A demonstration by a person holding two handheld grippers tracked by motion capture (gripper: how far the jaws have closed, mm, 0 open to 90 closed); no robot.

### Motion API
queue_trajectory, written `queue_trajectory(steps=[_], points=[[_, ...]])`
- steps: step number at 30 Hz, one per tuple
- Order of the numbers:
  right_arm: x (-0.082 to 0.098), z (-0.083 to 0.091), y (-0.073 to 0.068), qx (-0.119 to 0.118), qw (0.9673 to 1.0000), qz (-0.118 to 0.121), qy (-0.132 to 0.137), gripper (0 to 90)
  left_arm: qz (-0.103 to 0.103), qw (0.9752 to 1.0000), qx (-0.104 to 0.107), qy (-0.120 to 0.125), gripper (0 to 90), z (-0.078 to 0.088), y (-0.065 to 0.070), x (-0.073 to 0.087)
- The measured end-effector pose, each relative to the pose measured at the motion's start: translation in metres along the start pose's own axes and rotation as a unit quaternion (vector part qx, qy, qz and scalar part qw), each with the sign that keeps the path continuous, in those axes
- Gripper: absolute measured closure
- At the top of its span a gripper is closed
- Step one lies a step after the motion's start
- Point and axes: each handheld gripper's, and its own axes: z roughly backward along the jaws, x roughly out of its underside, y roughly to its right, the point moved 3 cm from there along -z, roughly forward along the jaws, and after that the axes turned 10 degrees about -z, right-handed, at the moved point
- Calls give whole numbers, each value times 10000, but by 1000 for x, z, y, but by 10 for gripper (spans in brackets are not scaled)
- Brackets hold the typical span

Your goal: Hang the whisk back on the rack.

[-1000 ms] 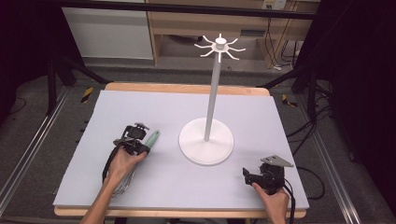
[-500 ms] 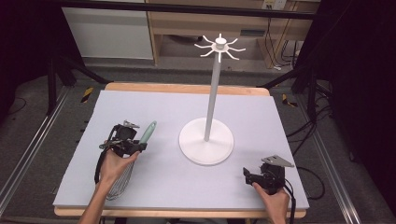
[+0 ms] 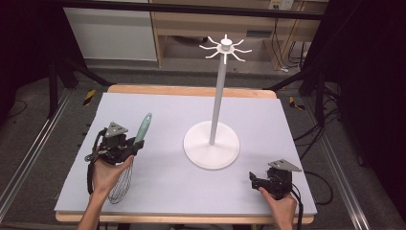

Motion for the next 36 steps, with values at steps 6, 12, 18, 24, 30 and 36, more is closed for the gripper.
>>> queue_trajectory(steps=[6, 12, 18, 24, 30, 36], points=[[0, 1, 0, -8, 10000, 10, 21, 108, -60, 9992, -17, 394, 690, 11, 5, -4], [0, 1, 0, -3, 10000, 4, 19, 108, -122, 9961, -63, 874, 690, 24, 11, -14], [0, 1, 0, 14, 10000, 0, 21, 108, -142, 9925, 68, 1209, 690, 35, 15, -25], [0, 1, 0, 17, 10000, -8, 39, 108, -167, 9884, 155, 1503, 690, 42, 20, -35], [-1, 1, 0, 10, 10000, 26, 61, 108, -283, 9860, 231, 1626, 690, 47, 30, -50], [-1, 0, 0, 11, 10000, 49, 67, 108, -490, 9830, 330, 1736, 690, 49, 46, -69]])
